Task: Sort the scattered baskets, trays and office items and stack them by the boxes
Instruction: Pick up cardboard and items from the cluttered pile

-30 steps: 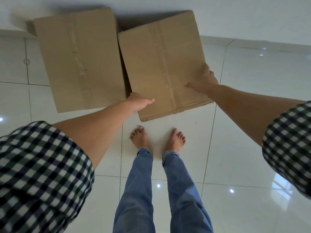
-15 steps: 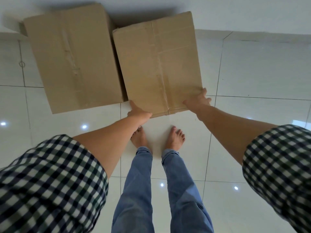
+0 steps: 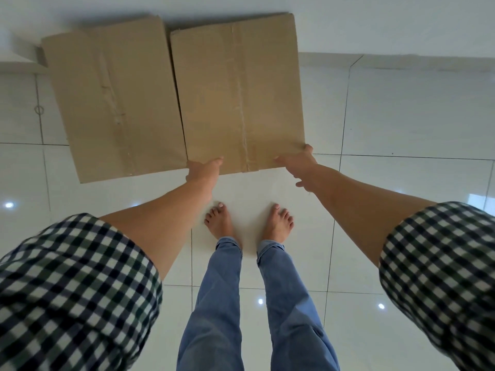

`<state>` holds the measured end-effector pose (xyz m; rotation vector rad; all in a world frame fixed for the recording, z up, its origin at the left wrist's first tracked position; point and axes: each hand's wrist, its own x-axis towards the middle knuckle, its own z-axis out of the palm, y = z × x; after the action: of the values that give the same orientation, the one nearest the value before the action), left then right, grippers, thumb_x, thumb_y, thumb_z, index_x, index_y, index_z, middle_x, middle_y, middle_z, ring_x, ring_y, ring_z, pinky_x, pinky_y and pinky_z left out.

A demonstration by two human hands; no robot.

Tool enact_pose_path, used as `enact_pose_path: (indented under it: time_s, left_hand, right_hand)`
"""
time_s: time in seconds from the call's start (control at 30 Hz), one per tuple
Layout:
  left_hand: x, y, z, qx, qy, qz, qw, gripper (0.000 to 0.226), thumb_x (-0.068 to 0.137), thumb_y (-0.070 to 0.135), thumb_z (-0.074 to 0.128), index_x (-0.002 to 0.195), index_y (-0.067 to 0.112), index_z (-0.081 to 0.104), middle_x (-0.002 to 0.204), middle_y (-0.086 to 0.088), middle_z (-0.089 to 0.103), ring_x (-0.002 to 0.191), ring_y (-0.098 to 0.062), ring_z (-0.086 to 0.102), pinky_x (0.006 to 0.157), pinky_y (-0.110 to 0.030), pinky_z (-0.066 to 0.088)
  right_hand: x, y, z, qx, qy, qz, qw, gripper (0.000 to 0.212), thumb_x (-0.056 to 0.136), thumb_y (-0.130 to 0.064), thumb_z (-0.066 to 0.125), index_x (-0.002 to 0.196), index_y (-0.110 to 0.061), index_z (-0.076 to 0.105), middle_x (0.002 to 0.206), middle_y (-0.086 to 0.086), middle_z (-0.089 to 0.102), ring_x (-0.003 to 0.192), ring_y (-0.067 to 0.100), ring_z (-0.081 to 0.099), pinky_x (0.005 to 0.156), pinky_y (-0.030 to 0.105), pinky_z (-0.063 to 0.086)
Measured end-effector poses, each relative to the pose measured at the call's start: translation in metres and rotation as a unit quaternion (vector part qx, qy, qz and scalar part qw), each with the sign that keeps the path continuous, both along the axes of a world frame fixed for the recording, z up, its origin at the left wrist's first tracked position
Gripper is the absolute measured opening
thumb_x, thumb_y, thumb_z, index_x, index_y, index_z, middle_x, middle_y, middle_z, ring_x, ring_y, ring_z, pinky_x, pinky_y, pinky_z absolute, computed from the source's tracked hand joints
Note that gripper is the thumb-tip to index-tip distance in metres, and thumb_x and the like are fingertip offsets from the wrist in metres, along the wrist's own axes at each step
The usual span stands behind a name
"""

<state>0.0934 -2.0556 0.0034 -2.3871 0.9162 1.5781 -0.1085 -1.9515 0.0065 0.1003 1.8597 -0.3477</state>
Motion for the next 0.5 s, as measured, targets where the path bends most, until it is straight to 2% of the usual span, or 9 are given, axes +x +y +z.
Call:
enact_pose_path:
  time_s: [0.1,0.23,0.37,0.5]
  left_hand:
    - [-0.001,-0.008,0.003,-0.056,0.002,0.025,0.998,0.096,0.086,0.048,0.073,0.157,0.015,0.017,0.159,-0.009,0.031,0.142,-0.029,0.037,0.114,-0.042,0.033]
    - [0.009,-0.019,0.002,-0.121,-0.012,0.003,0.993,0.09,0.091,0.042,0.07,0.157,0.009,0.018,0.16,-0.008,0.032,0.144,-0.027,0.034,0.113,-0.038,0.031]
    - [0.023,-0.028,0.004,-0.096,0.004,-0.028,0.995,0.1,0.09,0.044,0.07,0.161,0.017,0.005,0.166,-0.006,0.019,0.148,-0.028,0.028,0.118,-0.043,0.028]
    - [0.028,-0.022,0.014,-0.072,0.022,-0.089,0.993,0.104,0.089,0.048,0.07,0.161,0.019,0.001,0.167,-0.004,0.014,0.15,-0.027,0.024,0.119,-0.044,0.025]
  right_hand:
    - [0.001,-0.003,0.005,-0.01,-0.027,0.015,0.999,0.094,0.085,-0.045,0.075,0.152,-0.029,0.011,0.13,0.006,0.053,0.123,0.033,0.051,0.1,0.054,0.048]
    - [0.005,-0.003,0.007,-0.022,-0.06,0.055,0.996,0.097,0.086,-0.045,0.075,0.155,-0.032,0.008,0.131,0.004,0.052,0.121,0.03,0.052,0.101,0.053,0.048]
    - [0.014,-0.003,0.004,-0.024,-0.05,0.064,0.996,0.091,0.088,-0.042,0.072,0.155,-0.028,0.011,0.137,0.006,0.054,0.127,0.032,0.05,0.101,0.053,0.049]
    - [0.02,0.0,0.008,-0.025,-0.035,0.053,0.998,0.082,0.09,-0.038,0.07,0.153,-0.026,0.018,0.124,0.003,0.052,0.126,0.031,0.05,0.098,0.051,0.05]
